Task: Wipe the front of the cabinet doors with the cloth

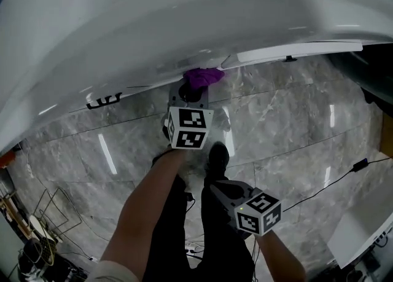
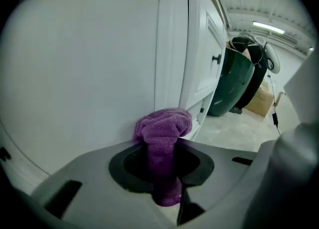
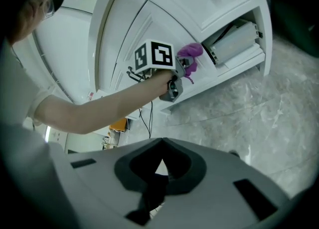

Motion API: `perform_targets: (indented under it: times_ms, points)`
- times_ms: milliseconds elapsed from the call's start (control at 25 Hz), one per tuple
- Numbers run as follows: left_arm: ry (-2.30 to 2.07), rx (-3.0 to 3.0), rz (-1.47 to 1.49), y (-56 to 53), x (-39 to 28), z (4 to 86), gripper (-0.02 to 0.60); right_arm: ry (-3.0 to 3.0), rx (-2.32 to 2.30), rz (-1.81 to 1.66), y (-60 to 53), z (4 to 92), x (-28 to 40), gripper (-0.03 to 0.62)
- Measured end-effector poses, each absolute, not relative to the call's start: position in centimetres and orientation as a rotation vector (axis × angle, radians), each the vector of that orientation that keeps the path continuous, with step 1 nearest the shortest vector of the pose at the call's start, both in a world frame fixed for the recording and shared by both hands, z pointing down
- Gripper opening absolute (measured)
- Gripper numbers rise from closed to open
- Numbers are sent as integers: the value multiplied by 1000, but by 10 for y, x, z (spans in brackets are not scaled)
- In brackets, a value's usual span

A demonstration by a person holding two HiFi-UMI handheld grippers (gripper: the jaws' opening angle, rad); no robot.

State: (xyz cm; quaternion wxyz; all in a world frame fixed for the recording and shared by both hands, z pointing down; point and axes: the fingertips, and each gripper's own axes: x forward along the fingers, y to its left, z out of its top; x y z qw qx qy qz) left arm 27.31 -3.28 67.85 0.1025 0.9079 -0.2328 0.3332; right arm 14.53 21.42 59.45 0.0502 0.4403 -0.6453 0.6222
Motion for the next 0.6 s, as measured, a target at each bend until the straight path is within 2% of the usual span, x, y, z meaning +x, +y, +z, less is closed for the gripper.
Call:
perform_targets:
  times_ms: [400,600]
  points:
    - [-662,2635,1297,-32,270,821,106,-1949,1339,1887,227,644,157,9]
    - [-603,2643,1387,-27,269,847,106,-1929,1332,1877,237,650,161,9]
